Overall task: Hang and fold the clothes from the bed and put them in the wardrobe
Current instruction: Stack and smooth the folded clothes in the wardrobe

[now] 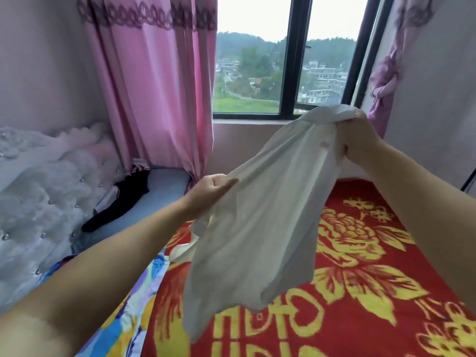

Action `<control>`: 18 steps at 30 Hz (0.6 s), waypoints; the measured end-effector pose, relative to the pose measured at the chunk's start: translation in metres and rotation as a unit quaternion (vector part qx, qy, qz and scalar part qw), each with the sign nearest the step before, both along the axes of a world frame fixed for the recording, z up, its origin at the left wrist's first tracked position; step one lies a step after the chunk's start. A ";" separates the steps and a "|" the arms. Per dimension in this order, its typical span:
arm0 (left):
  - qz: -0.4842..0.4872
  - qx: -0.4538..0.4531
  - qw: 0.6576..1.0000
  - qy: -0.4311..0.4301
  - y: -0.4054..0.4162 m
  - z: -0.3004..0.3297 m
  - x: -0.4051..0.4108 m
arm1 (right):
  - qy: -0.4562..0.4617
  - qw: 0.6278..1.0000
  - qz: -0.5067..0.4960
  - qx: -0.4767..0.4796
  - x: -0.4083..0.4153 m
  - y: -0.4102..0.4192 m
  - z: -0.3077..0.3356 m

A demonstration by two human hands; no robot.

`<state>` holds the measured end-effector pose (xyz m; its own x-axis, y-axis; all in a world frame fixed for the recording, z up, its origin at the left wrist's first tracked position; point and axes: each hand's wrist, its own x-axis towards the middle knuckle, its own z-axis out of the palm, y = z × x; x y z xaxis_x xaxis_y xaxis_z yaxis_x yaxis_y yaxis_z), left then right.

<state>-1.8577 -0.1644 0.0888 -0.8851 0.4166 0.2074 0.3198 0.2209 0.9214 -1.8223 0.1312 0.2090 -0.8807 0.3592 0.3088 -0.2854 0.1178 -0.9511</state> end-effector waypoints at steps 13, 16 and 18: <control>0.081 -0.212 0.973 -0.039 -0.022 0.018 0.004 | -0.074 0.975 -0.191 0.091 0.004 0.046 0.002; 0.082 -0.072 0.993 -0.045 0.005 0.039 0.014 | -0.193 0.957 -0.088 0.197 0.015 0.047 -0.010; 0.060 -0.071 0.996 -0.011 0.024 0.056 0.019 | -0.273 0.926 0.028 0.260 0.024 0.037 -0.015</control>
